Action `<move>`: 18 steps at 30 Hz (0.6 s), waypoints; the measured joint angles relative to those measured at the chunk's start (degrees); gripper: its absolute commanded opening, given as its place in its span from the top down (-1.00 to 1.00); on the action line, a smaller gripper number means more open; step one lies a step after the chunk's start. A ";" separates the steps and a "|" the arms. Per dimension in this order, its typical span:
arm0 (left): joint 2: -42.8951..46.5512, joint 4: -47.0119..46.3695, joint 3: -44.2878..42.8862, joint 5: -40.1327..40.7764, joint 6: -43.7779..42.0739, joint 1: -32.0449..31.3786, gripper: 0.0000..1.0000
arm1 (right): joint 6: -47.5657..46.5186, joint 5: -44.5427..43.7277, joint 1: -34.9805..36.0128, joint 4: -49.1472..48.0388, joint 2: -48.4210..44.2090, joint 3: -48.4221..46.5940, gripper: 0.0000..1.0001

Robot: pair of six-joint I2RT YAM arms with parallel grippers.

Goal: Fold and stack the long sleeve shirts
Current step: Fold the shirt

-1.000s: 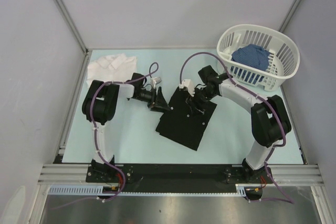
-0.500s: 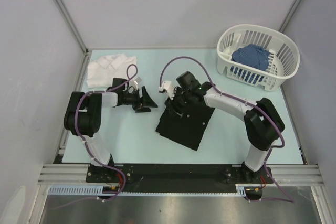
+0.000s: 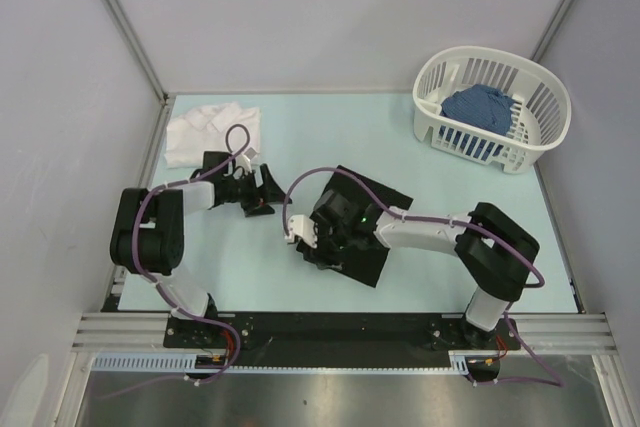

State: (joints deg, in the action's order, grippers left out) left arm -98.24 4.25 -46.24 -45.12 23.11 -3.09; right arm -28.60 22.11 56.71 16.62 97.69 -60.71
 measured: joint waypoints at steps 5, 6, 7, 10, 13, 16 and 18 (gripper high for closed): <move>0.42 1.27 -0.28 0.66 -0.15 0.22 -0.82 | -0.96 -5.05 3.61 -3.98 3.50 2.36 0.16; 0.42 1.40 -0.28 0.81 -0.17 0.24 -0.82 | -1.36 -5.75 4.04 -4.72 4.00 2.49 0.23; 0.42 1.44 -0.31 0.83 -0.15 0.28 -0.82 | -1.51 -6.78 4.44 -5.60 4.00 2.49 0.49; 0.44 1.46 -0.31 0.90 -0.17 0.28 -0.81 | -2.10 -9.51 5.01 -7.63 4.55 2.60 0.90; 0.44 1.44 -0.31 0.87 -0.20 0.28 -0.80 | -2.05 -10.84 4.76 -8.48 4.74 2.62 1.00; 0.44 1.11 -0.20 0.44 -0.22 0.11 -0.81 | -1.64 -10.47 4.13 -8.66 4.72 2.73 1.00; 0.42 0.35 0.09 -0.07 -0.20 -0.22 -0.82 | -1.46 -9.44 3.08 -8.76 4.37 2.97 1.00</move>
State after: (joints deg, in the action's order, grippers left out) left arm -97.82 4.60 -46.15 -45.19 22.92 -3.31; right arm -30.06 12.67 59.79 7.86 102.06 -57.74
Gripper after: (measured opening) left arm 0.901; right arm 0.010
